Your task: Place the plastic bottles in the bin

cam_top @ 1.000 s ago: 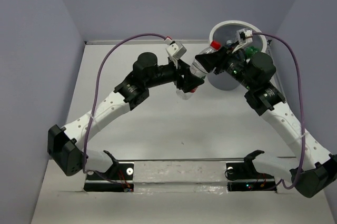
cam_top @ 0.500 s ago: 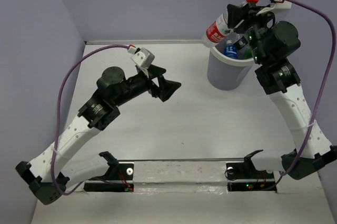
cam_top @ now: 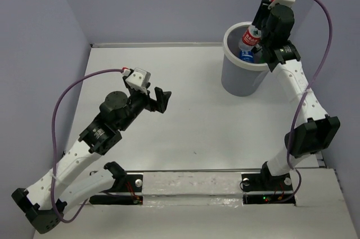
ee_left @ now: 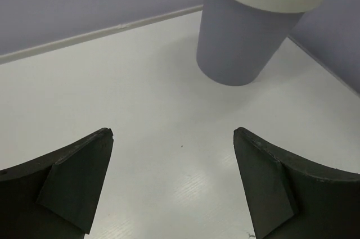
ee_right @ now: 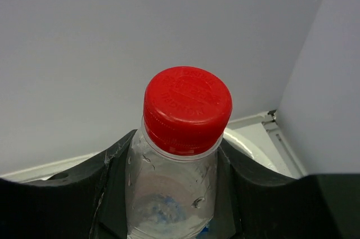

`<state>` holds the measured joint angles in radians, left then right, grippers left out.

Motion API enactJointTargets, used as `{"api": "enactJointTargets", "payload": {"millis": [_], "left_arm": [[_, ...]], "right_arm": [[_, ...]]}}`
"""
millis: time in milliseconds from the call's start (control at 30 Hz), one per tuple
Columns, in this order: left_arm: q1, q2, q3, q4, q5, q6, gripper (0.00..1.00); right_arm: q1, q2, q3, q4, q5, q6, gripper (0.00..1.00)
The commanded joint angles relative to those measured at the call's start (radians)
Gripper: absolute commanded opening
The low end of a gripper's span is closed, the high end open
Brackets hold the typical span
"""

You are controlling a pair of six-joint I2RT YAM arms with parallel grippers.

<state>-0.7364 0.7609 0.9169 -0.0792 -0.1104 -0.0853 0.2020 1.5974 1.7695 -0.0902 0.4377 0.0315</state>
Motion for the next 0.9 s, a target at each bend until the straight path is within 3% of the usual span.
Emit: {"api": "enactJointTargets", "payload": {"millis": [0, 33, 67, 100, 133, 167, 400, 600, 867], "left_arm": [[0.026, 0.005, -0.036, 0.042, -0.055, 0.048, 0.99], [0.026, 0.011, -0.039, 0.039, -0.055, 0.048, 0.99], [0.026, 0.014, -0.038, 0.035, -0.040, 0.048, 0.99], [0.026, 0.018, -0.036, 0.033, -0.035, 0.048, 0.99], [0.026, 0.021, -0.035, 0.032, -0.034, 0.050, 0.99], [0.026, 0.023, -0.033, 0.029, -0.038, 0.048, 0.99], [0.029, 0.012, -0.038, 0.030, -0.086, 0.041, 0.99], [0.037, 0.012, -0.039, 0.035, -0.081, 0.038, 0.99], [0.083, -0.081, -0.059, 0.125, 0.003, 0.012, 0.99]], "right_arm": [[-0.004, -0.005, -0.018, 0.032, -0.025, 0.092, 0.29], [-0.004, -0.002, -0.028, 0.029, -0.039, 0.106, 0.31], [-0.004, 0.006, -0.044, 0.024, -0.062, 0.135, 0.44], [-0.004, 0.006, -0.050, 0.021, -0.063, 0.146, 0.60], [-0.004, 0.001, -0.061, 0.012, -0.047, 0.151, 0.93], [-0.004, -0.010, -0.064, 0.007, -0.031, 0.153, 0.99], [-0.004, -0.146, -0.051, -0.008, -0.019, 0.128, 1.00], [-0.004, -0.310, -0.126, -0.011, -0.212, 0.189, 1.00], [-0.004, -0.708, -0.551, 0.132, -0.581, 0.402, 1.00]]}}
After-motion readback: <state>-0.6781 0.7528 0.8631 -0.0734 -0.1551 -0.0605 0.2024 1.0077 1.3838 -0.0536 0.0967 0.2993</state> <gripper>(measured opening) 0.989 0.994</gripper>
